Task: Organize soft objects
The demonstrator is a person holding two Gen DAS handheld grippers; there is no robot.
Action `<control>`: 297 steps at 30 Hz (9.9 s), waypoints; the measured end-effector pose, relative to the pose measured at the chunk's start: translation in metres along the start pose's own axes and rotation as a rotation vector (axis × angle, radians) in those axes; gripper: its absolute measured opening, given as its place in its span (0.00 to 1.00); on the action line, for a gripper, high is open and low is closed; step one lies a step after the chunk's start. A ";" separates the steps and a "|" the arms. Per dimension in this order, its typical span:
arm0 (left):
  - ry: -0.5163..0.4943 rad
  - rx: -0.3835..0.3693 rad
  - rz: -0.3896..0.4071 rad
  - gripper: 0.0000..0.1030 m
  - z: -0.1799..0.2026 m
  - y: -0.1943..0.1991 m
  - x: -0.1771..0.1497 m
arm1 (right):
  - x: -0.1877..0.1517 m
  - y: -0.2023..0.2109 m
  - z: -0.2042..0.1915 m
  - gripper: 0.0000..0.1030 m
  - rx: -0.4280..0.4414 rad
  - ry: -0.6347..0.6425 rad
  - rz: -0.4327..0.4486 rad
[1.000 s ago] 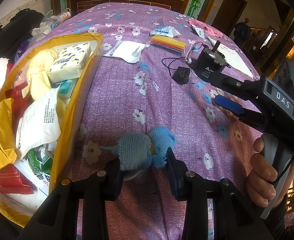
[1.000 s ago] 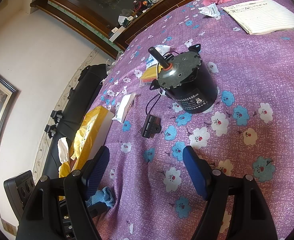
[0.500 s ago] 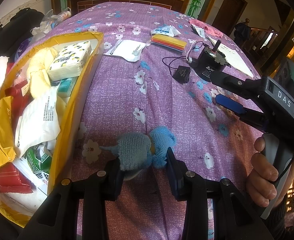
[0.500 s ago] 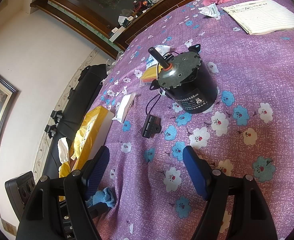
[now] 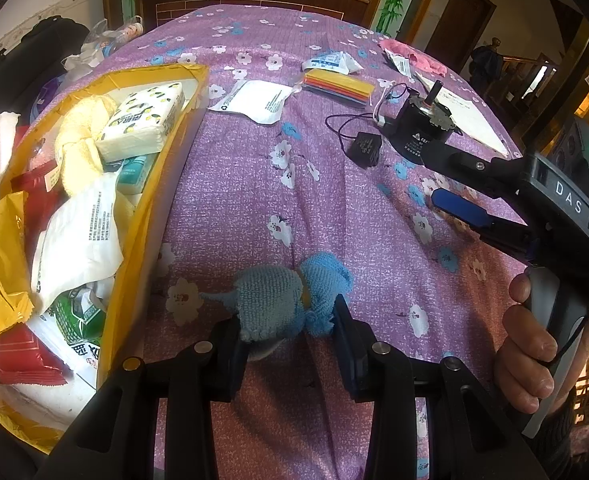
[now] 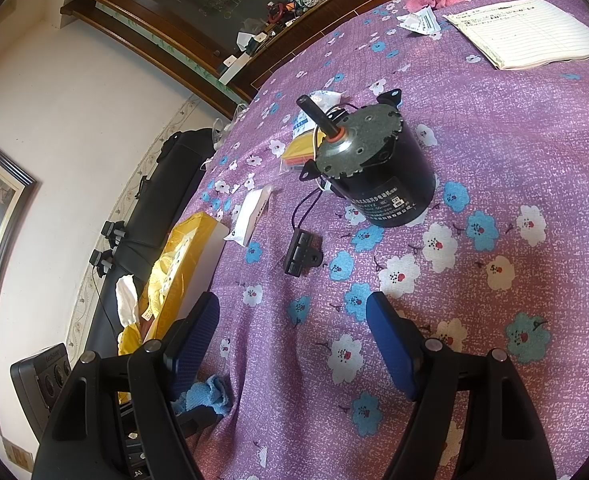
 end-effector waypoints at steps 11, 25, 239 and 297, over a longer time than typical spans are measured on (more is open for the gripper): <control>0.006 -0.013 0.014 0.38 0.000 0.009 0.002 | 0.002 0.002 -0.003 0.73 -0.002 0.017 0.005; 0.068 -0.086 0.104 0.38 -0.027 0.057 0.010 | 0.033 -0.029 -0.070 0.73 0.019 0.157 -0.047; 0.208 0.204 0.221 0.87 -0.122 0.082 -0.014 | -0.059 -0.050 -0.168 0.78 0.073 0.230 -0.127; 0.166 0.397 0.240 0.87 -0.139 0.094 -0.010 | -0.062 -0.064 -0.195 0.78 0.025 0.311 -0.115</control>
Point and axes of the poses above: each gripper's, at about its wrist camera, not at the fingertips, and y roughly against the way its jaws point, z to its right, x to its top, the point moved 7 cm from there along -y, roughly the way its jaws point, and after that the axes turned 3 degrees about x, right-handed, at the moved point
